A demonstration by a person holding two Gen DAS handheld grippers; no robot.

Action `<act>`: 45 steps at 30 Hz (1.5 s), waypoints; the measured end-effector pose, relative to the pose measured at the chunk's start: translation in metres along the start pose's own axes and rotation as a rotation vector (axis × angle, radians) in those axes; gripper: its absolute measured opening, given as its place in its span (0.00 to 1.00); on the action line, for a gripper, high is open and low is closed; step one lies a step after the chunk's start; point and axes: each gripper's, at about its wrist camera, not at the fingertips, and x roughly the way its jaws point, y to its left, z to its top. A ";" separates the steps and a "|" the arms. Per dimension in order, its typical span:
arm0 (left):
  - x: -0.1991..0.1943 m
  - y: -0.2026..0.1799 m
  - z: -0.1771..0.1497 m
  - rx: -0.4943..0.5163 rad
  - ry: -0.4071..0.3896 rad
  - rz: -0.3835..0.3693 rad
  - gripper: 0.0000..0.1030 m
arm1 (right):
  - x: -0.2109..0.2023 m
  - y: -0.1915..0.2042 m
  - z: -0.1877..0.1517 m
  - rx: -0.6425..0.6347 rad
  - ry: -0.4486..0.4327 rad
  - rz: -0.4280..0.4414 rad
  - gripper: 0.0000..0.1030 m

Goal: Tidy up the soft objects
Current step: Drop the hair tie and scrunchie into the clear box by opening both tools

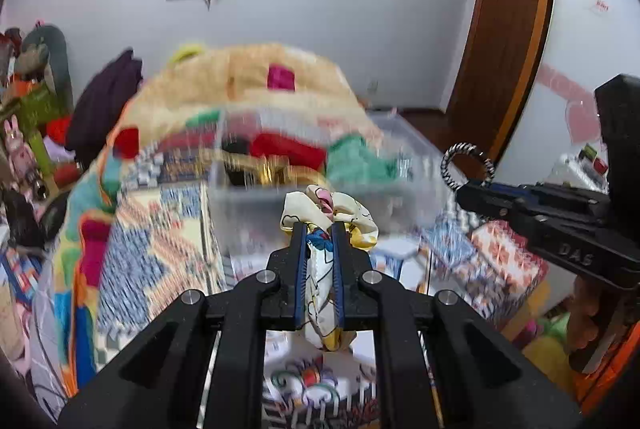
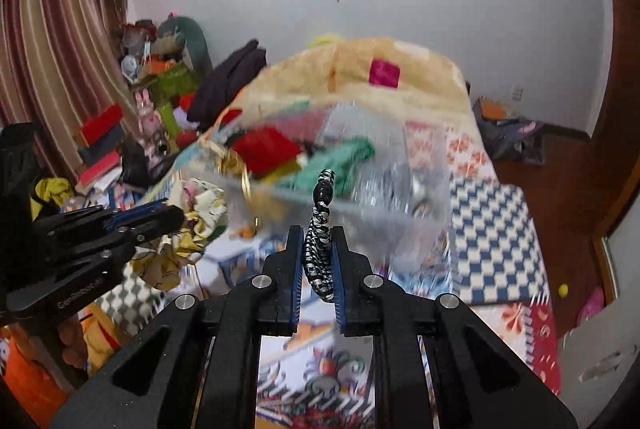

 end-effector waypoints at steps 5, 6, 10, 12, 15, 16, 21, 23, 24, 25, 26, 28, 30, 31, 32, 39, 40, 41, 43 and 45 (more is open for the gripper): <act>-0.004 0.002 0.024 0.020 -0.075 0.019 0.10 | 0.006 -0.004 0.022 0.016 -0.048 -0.013 0.12; -0.003 0.003 0.028 0.020 -0.082 0.019 0.10 | 0.009 -0.004 0.025 0.018 -0.054 -0.017 0.12; 0.015 0.005 0.043 0.014 -0.084 0.005 0.10 | 0.023 -0.010 0.037 0.031 -0.057 -0.025 0.12; 0.027 0.006 0.047 0.014 -0.072 0.001 0.10 | 0.033 -0.013 0.042 0.042 -0.048 -0.018 0.12; 0.048 0.008 0.052 0.008 -0.048 -0.006 0.10 | 0.050 -0.016 0.045 0.059 -0.017 0.006 0.12; 0.054 0.009 0.053 0.005 -0.036 -0.004 0.10 | 0.055 -0.016 0.045 0.060 -0.006 0.004 0.12; 0.092 0.013 0.049 0.025 0.035 0.049 0.11 | 0.078 -0.015 0.037 0.041 0.055 -0.042 0.16; 0.096 0.012 0.046 0.032 0.030 0.072 0.11 | 0.080 -0.017 0.033 0.033 0.065 -0.065 0.28; 0.096 0.011 0.046 0.038 0.025 0.075 0.14 | 0.080 -0.018 0.032 0.031 0.059 -0.087 0.36; 0.095 0.010 0.045 0.043 0.024 0.076 0.16 | 0.079 -0.019 0.033 0.029 0.054 -0.101 0.40; 0.094 0.009 0.045 0.047 0.021 0.076 0.22 | 0.077 -0.020 0.032 0.027 0.050 -0.113 0.47; 0.091 0.008 0.045 0.052 0.014 0.084 0.39 | 0.073 -0.023 0.033 0.031 0.041 -0.116 0.51; 0.084 0.006 0.045 0.055 -0.006 0.095 0.49 | 0.068 -0.024 0.033 0.031 0.034 -0.109 0.54; 0.079 0.005 0.045 0.055 -0.016 0.094 0.50 | 0.066 -0.024 0.034 0.030 0.028 -0.110 0.54; 0.075 0.005 0.046 0.054 -0.023 0.091 0.51 | 0.061 -0.024 0.034 0.027 0.017 -0.114 0.55; 0.022 0.002 0.055 0.024 -0.119 0.060 0.52 | 0.018 -0.017 0.044 0.010 -0.080 -0.097 0.55; 0.012 0.001 0.057 0.024 -0.138 0.058 0.52 | 0.007 -0.015 0.045 0.004 -0.105 -0.093 0.55; 0.002 -0.001 0.059 0.026 -0.161 0.057 0.52 | -0.002 -0.012 0.046 -0.002 -0.124 -0.091 0.55; -0.019 -0.005 0.061 0.030 -0.208 0.055 0.54 | -0.023 -0.006 0.049 -0.019 -0.171 -0.081 0.56; -0.041 -0.010 0.063 0.032 -0.254 0.053 0.59 | -0.042 0.000 0.050 -0.035 -0.208 -0.071 0.56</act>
